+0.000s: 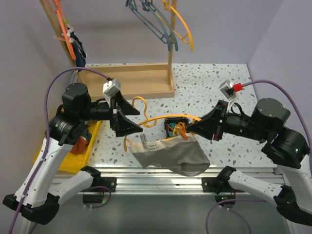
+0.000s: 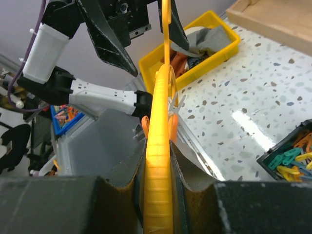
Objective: Remove the underwear clipped to the hanger
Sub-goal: Remove the underwear from the hanger.
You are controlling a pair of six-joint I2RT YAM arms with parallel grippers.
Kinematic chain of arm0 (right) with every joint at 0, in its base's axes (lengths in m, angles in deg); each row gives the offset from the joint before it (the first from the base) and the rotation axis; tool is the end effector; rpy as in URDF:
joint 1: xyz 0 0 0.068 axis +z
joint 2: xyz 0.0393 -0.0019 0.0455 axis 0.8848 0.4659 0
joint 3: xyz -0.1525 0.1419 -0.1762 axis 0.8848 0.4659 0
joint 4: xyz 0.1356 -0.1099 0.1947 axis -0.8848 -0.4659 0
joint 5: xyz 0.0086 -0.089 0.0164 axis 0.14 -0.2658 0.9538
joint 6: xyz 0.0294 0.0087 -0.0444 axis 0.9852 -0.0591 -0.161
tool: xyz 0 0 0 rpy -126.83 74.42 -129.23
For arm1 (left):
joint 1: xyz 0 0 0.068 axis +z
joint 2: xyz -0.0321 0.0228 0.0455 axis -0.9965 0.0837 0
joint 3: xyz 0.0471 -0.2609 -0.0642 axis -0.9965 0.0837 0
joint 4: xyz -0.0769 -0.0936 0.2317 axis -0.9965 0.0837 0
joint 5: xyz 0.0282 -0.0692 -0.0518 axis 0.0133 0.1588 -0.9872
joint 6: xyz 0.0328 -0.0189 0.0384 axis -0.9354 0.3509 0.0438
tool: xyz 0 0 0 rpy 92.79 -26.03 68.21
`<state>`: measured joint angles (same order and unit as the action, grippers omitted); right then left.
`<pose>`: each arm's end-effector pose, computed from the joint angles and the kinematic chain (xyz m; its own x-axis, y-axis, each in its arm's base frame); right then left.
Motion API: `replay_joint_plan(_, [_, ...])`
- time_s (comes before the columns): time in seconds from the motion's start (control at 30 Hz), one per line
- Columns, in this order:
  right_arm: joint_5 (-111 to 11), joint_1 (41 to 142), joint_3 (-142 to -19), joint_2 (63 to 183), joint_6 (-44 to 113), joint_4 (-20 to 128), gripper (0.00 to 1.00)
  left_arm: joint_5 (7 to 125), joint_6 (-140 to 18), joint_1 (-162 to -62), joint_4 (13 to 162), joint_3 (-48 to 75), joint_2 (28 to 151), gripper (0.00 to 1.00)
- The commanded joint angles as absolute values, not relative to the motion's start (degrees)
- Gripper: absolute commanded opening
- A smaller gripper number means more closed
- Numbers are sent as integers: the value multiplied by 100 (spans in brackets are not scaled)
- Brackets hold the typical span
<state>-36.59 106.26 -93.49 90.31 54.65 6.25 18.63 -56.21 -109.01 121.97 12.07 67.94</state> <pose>0.0633 0.0790 0.4993 -0.5024 0.1074 -0.8579 -0.7582 0.4221 0.4969 0.1411 -0.0943 0.4442 -0.4690 0.0302 -0.8827 0.8659 0.2127 -0.4528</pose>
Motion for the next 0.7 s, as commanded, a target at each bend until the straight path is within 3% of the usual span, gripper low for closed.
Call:
replay_joint_plan(0.0, [-2991, 10618, -9601, 9110, 5788, 774, 0, 1192, -5923, -11050, 11945, 1320, 6733, 100])
replay_joint_plan(0.17, [-3007, 10618, -9741, 9066, 5894, 871, 0, 542, -5845, -11288, 11849, 1408, 6698, 98])
replay_joint_plan(0.3, [-3236, 10609, -9873, 9075, 5920, 950, 0, 136, -5695, -11438, 11734, 1557, 6654, 81])
replay_joint_plan(0.5, [-3123, 10618, -10049, 9145, 6060, 1073, 0, 22, -5686, -11490, 11751, 1760, 6505, 45])
replay_joint_plan(0.53, [-3070, 10618, -10067, 9163, 6096, 1081, 0, 22, -5686, -11482, 11743, 1760, 6496, 31])
replay_joint_plan(0.57, [-3000, 10609, -10067, 9189, 6148, 1081, 0, 22, -5686, -11499, 11734, 1751, 6496, 23])
replay_joint_plan(0.6, [-2999, 10609, -10075, 9189, 6166, 1055, 0, 22, -5677, -11499, 11725, 1742, 6513, 7])
replay_joint_plan(0.63, [-3034, 10618, -10084, 9198, 6166, 1012, 0, 48, -5686, -11517, 11734, 1708, 6513, 0])
replay_joint_plan(0.67, [-3112, 10609, -10093, 9198, 6166, 976, 0, 57, -5686, -11534, 11734, 1690, 6513, 0])
